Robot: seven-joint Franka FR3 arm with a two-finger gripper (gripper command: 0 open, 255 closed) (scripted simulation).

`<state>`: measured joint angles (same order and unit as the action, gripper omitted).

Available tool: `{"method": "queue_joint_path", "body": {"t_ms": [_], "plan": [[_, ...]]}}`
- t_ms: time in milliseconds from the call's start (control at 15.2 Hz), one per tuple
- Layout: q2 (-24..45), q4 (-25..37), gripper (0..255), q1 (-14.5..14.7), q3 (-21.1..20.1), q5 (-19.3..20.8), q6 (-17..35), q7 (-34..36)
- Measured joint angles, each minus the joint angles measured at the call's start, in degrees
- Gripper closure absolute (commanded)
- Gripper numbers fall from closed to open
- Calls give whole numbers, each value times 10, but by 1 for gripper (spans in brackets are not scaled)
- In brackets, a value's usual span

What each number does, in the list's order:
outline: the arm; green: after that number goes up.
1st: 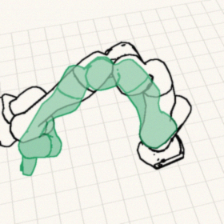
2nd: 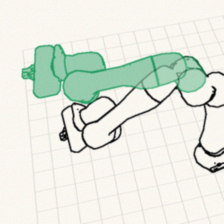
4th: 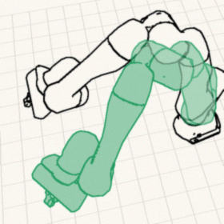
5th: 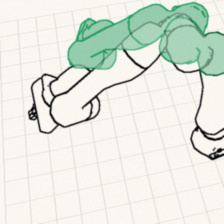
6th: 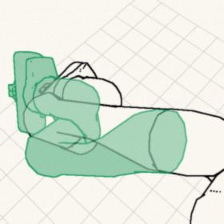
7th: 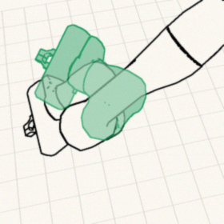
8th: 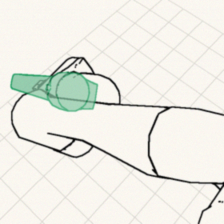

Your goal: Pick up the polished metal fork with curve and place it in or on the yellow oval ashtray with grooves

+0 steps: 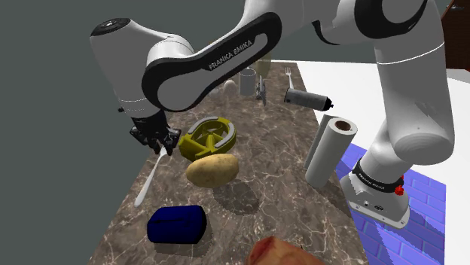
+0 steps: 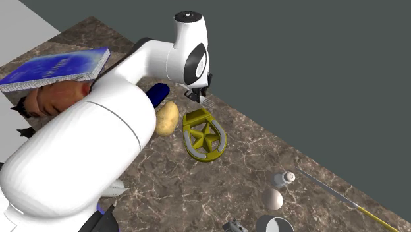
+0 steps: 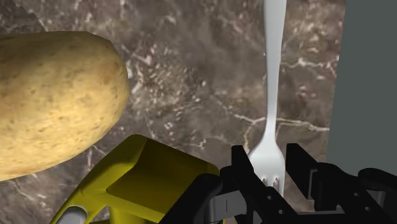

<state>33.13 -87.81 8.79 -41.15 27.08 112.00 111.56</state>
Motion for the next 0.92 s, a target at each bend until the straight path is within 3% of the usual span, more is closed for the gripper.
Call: {"method": "queue_joint_path", "body": {"t_ms": [858, 924], "plan": [[-23, 65, 255, 4, -13, -22, -80, -20], [-33, 51, 255, -6, -16, -27, -76, -24]]}}
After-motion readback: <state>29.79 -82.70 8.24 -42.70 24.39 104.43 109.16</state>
